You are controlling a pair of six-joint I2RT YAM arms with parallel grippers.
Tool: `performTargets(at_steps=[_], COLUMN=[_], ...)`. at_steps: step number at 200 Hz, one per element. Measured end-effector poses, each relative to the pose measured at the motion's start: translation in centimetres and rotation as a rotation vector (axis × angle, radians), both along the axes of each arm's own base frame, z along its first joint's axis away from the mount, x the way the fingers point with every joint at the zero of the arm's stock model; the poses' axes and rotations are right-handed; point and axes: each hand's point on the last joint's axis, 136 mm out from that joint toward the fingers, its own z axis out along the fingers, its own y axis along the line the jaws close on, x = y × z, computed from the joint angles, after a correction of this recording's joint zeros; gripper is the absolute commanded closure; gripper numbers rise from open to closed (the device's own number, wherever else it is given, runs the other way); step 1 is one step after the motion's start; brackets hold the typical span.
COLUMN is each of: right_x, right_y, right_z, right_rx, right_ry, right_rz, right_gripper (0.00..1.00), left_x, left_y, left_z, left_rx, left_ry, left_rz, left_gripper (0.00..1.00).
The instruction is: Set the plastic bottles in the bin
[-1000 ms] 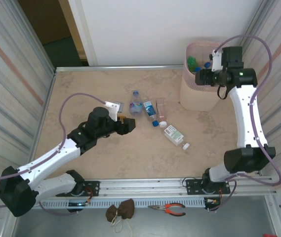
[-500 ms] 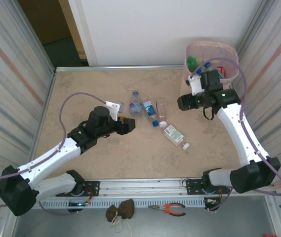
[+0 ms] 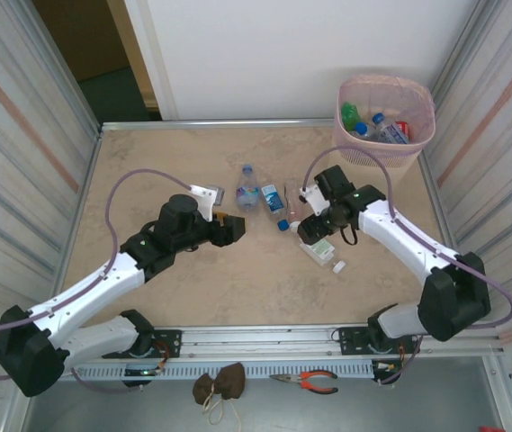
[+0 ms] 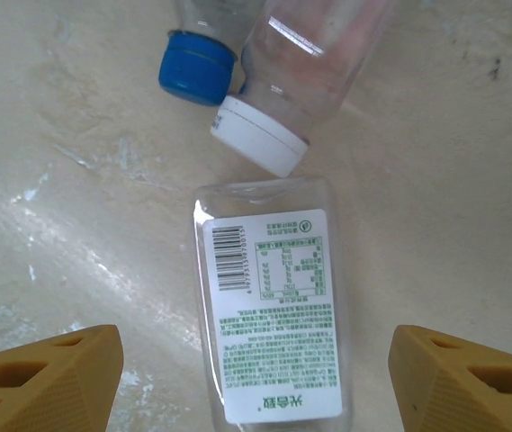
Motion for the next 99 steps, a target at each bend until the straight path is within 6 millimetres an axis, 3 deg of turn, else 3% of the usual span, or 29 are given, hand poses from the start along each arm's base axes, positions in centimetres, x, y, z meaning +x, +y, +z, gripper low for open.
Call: performTargets(at_steps=[53,99], right_x=[0.4,0.6], right_y=[1.1,0.5], right_z=[-3.5,-5.7], right_rx=[-0.059,-0.134], right_ry=[0.046,0.076], right_rz=[0.028,0.019], right_gripper=[0.15,0.15], left_x=[0.1,0.0], left_y=[0.3,0.5], left_z=[0.4,0.7], left_rx=[-0.002,-0.005], left_ry=[-0.013,-0.023], left_rz=[0.015,0.023], left_gripper=[0.34,0.34])
